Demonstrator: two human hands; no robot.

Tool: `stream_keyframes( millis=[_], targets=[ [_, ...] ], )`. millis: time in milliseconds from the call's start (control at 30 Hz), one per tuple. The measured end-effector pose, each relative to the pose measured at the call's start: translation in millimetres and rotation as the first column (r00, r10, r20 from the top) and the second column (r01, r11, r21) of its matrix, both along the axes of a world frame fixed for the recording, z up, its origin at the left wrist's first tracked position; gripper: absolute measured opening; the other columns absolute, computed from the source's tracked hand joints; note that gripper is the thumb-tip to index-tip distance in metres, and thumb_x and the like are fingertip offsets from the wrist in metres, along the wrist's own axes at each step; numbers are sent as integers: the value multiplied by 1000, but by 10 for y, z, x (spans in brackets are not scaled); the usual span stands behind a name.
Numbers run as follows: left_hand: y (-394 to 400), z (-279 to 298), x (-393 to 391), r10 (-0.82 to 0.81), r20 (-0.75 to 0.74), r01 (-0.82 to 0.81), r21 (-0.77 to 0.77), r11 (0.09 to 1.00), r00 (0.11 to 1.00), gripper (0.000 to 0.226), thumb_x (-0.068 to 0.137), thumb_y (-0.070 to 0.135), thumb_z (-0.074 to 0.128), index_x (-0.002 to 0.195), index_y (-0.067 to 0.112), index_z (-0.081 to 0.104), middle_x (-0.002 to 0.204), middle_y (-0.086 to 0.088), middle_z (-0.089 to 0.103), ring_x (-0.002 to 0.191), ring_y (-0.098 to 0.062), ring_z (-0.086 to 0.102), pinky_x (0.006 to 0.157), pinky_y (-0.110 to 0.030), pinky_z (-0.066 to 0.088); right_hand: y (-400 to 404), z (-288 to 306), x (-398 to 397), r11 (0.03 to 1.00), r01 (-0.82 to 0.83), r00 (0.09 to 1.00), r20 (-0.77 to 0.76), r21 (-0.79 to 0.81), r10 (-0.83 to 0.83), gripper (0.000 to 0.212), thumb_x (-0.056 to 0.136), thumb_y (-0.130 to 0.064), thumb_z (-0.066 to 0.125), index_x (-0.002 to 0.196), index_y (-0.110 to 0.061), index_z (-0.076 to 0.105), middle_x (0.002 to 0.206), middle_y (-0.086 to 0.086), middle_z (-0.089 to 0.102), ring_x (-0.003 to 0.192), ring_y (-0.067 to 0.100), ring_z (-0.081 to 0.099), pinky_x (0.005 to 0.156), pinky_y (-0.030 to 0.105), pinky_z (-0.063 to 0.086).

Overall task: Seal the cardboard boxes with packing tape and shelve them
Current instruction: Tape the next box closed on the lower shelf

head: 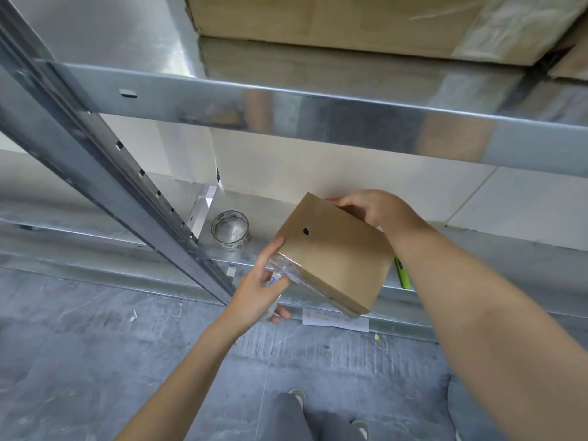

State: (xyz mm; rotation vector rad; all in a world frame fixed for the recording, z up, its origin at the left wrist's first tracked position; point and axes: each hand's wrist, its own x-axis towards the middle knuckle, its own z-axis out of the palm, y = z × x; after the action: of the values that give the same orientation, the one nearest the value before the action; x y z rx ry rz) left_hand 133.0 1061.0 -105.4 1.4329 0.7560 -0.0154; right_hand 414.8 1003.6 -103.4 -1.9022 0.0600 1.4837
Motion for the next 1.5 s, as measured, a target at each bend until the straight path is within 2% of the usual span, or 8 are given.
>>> stream_keyframes(
  millis=[200,333,433,567,867,1133,1300,1500],
  targets=[
    [-40,-61,2,12,22,-11,-38,999,1000,69,93,12,57,128,68,36,129,-18,54,70,-40,71,50,-29,49,-59,-83,-218,992,-129,868,484,-1,113,15,89,-11,63,98,-10,75,92,9,69,81,21,63,72,27,53],
    [-23,-68,16,15,35,-13,-37,999,999,67,93,12,57,128,66,38,126,-15,56,69,-38,72,52,-31,51,-190,41,-475,967,-248,469,880,50,74,27,96,-16,49,92,2,69,97,17,69,85,20,60,80,35,46],
    [-20,-90,1,6,37,-5,-27,1000,999,65,95,13,55,130,64,37,116,-15,63,70,-39,72,53,-31,50,-367,158,-898,810,-568,282,890,-145,358,66,98,-51,43,148,-9,36,156,6,32,144,20,27,118,38,22],
    [-17,-78,-27,-33,50,32,19,999,998,58,96,30,59,135,63,31,105,-7,71,67,-36,72,53,-31,53,-496,36,-1246,553,-688,-3,764,-470,646,112,77,-86,26,155,-13,-8,162,1,-16,147,13,-21,119,45,-14],
    [127,-21,-56,-117,32,118,-36,992,993,66,94,16,58,137,58,33,102,-7,74,66,-39,71,44,-26,42,-465,-211,-1570,511,-667,-262,813,-542,521,67,97,-40,15,150,-2,28,157,14,27,146,25,27,119,40,13],
    [-2,-307,-237,28,74,-38,142,989,997,103,78,30,81,145,59,9,103,-1,64,68,-22,69,57,-26,52,-592,-152,-1515,606,-572,-119,787,-553,606,97,84,-67,47,151,-37,-17,161,8,-20,145,40,-20,110,68,-7],
    [-123,-573,-367,243,167,-293,427,856,955,77,71,33,84,133,40,41,108,16,49,111,-2,46,91,-21,44,-601,-85,-1432,672,-485,-8,771,-560,637,99,80,-72,50,153,-38,-8,162,9,-15,147,35,-19,114,65,-6],
    [-477,-659,-286,349,208,-377,115,919,914,114,50,40,95,141,37,26,144,11,29,131,8,34,98,-11,38,-625,-34,-1442,714,-491,73,794,-499,604,97,81,-69,52,153,-39,-4,163,5,-12,147,30,-20,115,61,-8]
  ],
)
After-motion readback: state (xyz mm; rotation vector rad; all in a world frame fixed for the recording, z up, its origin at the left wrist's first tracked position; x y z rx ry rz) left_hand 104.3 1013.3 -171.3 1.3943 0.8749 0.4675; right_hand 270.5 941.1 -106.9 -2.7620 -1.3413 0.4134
